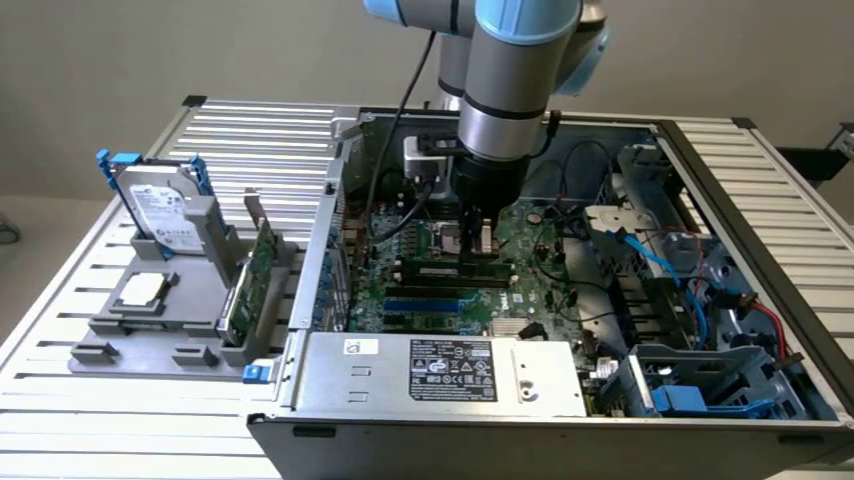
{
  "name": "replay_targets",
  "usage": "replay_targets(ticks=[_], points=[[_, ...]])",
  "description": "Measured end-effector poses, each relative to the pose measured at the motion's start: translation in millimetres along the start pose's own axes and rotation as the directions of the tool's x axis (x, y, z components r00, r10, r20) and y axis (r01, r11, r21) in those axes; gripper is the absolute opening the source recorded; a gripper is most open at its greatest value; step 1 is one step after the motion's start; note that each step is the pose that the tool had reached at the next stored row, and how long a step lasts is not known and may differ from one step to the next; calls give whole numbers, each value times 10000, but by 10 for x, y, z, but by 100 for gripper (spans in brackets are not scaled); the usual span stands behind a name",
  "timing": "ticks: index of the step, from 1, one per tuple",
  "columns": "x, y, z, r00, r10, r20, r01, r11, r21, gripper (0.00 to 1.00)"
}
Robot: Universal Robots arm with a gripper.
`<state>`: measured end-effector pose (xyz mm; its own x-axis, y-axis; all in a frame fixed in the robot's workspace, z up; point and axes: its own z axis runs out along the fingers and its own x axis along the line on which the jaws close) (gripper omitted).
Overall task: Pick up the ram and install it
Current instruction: 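Insert the ram into the slot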
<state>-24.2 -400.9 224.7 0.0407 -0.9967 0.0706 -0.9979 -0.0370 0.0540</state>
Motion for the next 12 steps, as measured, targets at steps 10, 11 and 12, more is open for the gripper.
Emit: replay_targets(ticks=[10,11,12], points=[[-1,-1,20,10000,17,1,-17,10000,-1,14],[-2,-2,23,10000,20,2,-20,10000,-1,14],[-2,-2,25,10000,22,2,-22,10000,-1,14]])
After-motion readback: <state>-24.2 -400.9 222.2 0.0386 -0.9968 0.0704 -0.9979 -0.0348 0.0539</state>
